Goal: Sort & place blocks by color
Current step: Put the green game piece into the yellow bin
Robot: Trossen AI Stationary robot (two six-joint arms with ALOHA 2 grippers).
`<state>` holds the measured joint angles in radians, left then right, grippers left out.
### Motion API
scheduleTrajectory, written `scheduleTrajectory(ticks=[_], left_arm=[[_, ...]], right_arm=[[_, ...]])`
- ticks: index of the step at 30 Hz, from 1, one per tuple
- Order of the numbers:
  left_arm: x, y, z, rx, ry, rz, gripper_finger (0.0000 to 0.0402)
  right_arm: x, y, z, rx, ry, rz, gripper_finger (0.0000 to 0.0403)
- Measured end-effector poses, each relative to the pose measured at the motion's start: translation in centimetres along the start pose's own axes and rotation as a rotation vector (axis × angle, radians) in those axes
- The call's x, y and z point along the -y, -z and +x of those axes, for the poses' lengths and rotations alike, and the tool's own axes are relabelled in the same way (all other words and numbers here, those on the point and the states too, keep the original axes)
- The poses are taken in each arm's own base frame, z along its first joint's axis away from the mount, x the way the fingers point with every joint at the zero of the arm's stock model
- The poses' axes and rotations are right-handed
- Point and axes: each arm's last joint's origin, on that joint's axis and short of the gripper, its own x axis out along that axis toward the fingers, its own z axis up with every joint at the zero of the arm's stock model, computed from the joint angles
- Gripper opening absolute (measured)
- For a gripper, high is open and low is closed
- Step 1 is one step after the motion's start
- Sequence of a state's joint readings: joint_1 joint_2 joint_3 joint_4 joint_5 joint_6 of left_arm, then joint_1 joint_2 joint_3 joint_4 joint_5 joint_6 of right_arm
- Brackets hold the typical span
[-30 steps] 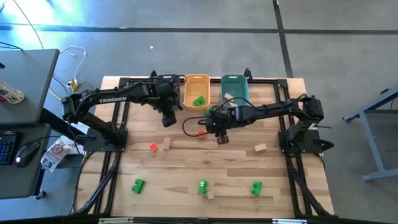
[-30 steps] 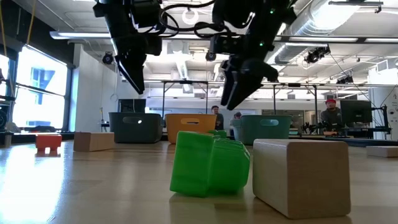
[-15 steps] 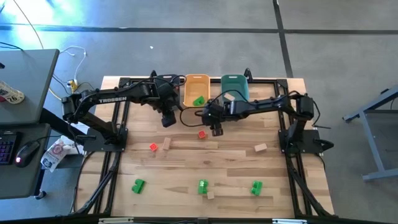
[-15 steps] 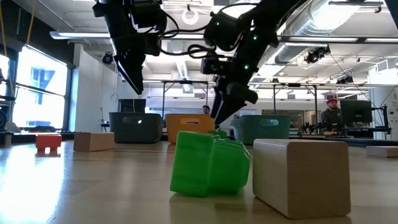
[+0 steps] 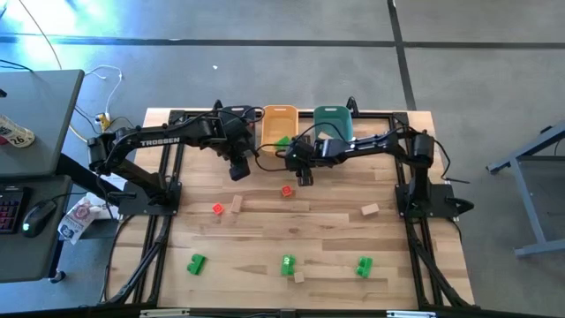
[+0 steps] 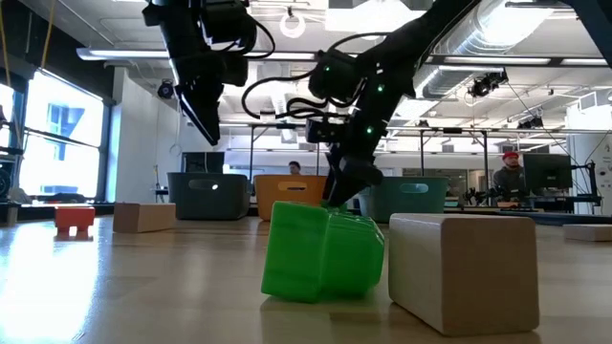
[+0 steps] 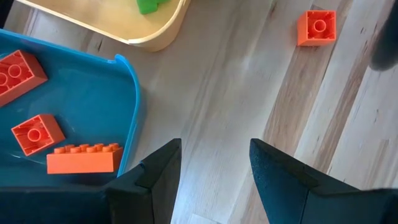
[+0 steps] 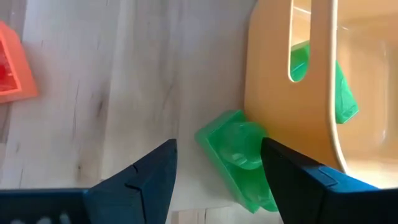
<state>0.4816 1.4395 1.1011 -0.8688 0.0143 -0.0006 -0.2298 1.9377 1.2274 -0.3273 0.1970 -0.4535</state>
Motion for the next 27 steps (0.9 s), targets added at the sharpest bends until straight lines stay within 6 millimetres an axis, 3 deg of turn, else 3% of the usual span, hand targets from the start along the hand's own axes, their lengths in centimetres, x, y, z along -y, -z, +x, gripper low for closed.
scheduleTrajectory(ticks=[10,18,27], left_arm=[[0.0,0.0,0.0,0.0,0.0,0.0,0.0174],[0.0,0.0,0.0,0.0,0.0,-0.007,0.0174],[0.0,0.0,0.0,0.0,0.0,-0.014,0.0174]], right_arm=[[-0.8,0.1,-0.3,-0.029,-0.061,0.044,0.0217],[-3.8,-0.7,-1.2,-0.064,-0.09,0.038,0.0209],[-6.9,-1.4,-2.2,-0.126,0.004,-0.029,0.0209]])
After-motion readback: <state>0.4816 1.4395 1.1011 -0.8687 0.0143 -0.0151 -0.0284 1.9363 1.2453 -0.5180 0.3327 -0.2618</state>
